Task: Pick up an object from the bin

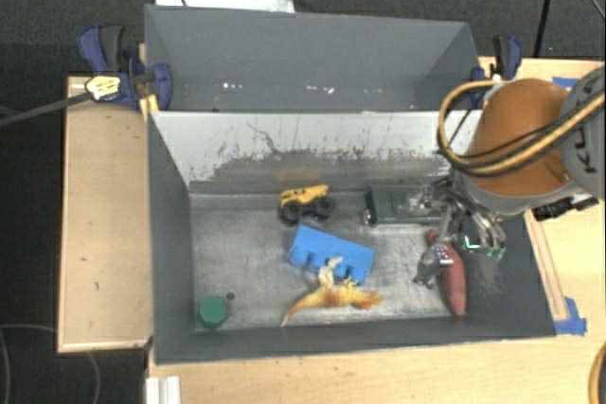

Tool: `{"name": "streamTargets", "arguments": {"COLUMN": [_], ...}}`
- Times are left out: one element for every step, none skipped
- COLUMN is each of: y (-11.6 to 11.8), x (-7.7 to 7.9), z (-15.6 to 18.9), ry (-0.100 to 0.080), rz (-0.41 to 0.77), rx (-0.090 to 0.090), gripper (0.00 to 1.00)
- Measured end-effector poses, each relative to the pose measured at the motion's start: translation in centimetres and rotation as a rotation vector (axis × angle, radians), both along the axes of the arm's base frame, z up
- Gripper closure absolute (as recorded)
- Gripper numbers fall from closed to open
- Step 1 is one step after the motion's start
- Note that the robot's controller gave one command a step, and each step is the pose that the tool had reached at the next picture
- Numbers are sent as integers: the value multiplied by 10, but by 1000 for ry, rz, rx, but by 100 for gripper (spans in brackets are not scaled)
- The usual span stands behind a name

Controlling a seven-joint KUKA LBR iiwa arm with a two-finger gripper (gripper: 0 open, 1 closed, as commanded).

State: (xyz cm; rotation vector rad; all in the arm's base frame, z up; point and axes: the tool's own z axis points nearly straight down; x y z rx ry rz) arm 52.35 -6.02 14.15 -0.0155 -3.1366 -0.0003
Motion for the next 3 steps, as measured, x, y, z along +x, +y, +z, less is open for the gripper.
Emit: {"name": "streamTargets", "arguments": {"y": [0,8,63], "x": [2,7,14], "z": [4,-12,-64], "ry": [-8,-15,-15], "rz": [1,-71,507], "rx": [-1,-1,-7], "gripper": [0,0,100]}}
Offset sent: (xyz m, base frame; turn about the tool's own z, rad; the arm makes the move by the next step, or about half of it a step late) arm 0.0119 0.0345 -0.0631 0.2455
